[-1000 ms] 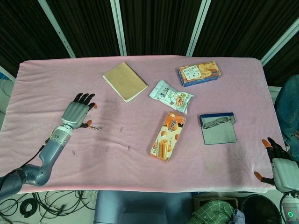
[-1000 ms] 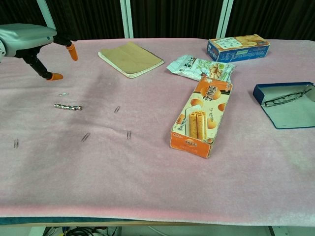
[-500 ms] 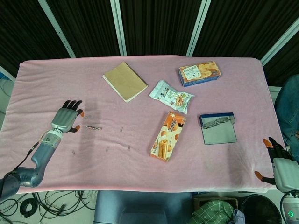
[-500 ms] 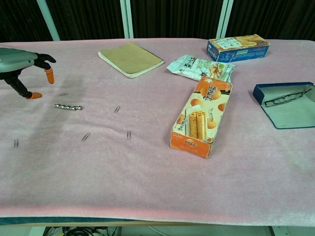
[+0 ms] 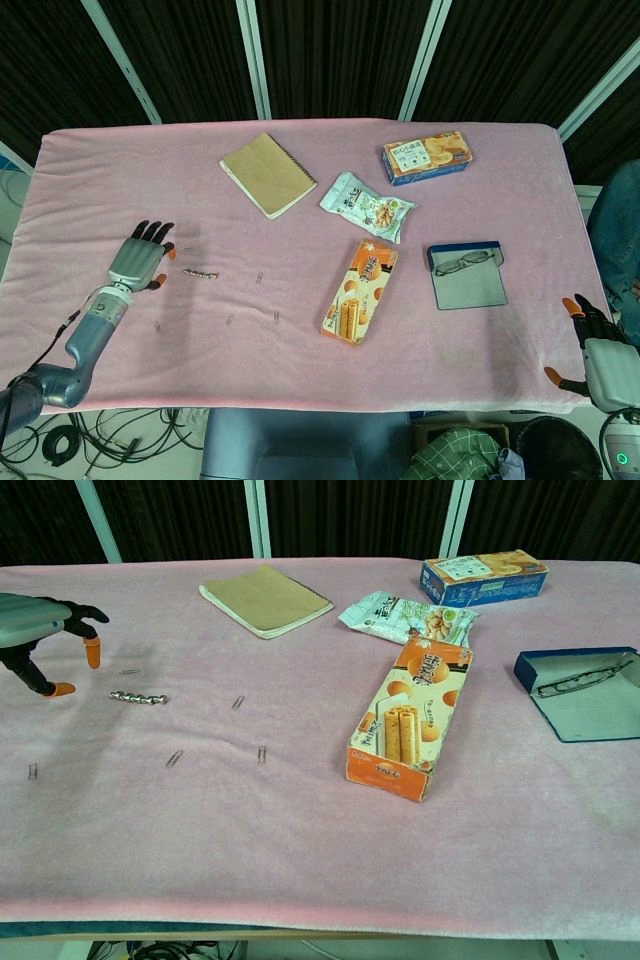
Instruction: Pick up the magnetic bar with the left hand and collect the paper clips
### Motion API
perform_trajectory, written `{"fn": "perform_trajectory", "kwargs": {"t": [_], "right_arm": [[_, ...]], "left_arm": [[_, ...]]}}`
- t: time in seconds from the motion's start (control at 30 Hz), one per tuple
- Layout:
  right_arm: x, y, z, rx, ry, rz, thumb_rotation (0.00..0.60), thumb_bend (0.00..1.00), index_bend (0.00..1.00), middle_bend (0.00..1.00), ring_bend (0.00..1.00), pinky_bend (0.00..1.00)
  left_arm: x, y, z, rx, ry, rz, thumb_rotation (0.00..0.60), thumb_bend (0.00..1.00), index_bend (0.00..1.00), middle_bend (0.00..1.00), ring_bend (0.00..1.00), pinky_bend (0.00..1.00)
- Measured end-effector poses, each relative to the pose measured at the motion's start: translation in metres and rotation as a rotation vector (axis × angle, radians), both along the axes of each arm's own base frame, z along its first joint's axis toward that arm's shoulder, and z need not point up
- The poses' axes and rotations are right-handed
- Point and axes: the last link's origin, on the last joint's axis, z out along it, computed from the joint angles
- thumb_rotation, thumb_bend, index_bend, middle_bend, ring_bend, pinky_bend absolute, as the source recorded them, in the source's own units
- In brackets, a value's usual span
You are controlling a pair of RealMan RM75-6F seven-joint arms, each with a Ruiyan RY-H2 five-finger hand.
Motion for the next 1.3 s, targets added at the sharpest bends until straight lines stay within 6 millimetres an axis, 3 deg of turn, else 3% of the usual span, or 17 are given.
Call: {"fn": "perform_trajectory", "kwargs": {"t": [0.63, 1.3], "right_arm": [[0.0, 0.0, 0.0, -0.001, -0.004, -0.003, 0.6, 0.08, 0.0, 0.0, 0.07, 0.18], [-0.001, -0.001, 0.001, 0.0, -0.009, -0.008, 0.6, 0.08, 0.0, 0.0, 0.07, 0.18]], "left_arm": [[0.002, 0.003, -0.023, -0.026, -0.008, -0.014, 0.6, 0.34, 0.47, 0.07, 0.0, 0.0], [0.001, 0.007, -0.031, -0.025, 0.005, -0.017, 0.6, 0.34, 0.51, 0.09, 0.0, 0.0]]}}
